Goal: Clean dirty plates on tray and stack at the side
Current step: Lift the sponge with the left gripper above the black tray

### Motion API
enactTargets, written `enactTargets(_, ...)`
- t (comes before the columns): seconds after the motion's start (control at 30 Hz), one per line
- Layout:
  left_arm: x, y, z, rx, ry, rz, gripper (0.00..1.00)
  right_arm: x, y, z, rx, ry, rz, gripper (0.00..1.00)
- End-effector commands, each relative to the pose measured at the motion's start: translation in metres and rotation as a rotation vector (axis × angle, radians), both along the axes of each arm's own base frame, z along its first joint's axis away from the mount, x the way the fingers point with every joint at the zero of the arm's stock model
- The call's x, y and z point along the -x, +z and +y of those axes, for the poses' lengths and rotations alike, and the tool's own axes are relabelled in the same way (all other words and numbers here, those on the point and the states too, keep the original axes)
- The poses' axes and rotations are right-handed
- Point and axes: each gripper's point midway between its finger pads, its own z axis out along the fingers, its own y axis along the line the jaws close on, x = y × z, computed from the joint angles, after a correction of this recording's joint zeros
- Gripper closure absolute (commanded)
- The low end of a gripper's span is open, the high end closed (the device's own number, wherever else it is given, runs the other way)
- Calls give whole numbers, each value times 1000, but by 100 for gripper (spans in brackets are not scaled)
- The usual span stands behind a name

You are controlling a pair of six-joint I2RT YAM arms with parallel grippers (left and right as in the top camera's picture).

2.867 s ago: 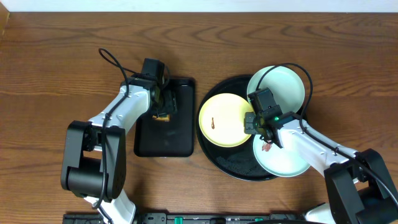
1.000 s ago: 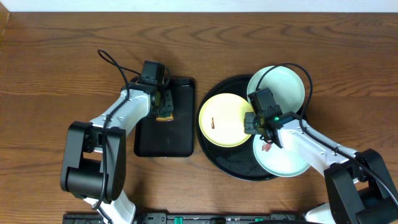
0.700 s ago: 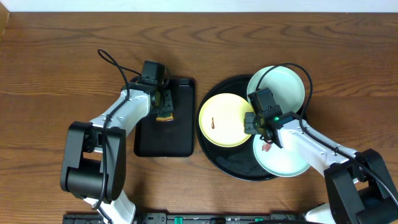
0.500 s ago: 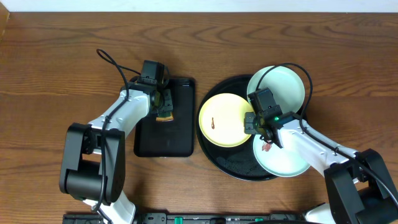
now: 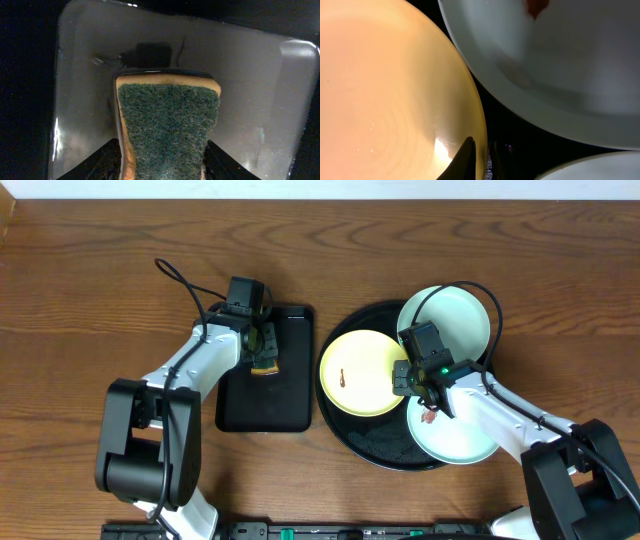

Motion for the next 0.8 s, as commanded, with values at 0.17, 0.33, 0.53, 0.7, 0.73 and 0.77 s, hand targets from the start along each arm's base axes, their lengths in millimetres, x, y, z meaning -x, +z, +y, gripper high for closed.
enactTargets(0.17,-4,16,-5,-1,-12,-34,47,3,-5,-2,15,3,12,89)
enactTargets(0.33,-2,11,-8,-9,-22,-21,47,3,-5,-2,15,3,12,89)
enactTargets(0.53,4,6,-7,-18,-24,-6,47,3,-5,-2,15,3,12,89)
enactTargets(0.7,2,6,6,-85,0,-18,48,3,-5,-2,15,3,12,89)
enactTargets(0.73,2,6,5,-85,0,-16,47,3,-5,-2,15,3,12,89)
enactTargets(0.77,3,6,5,-84,-1,-15,47,3,-5,-2,15,3,12,89)
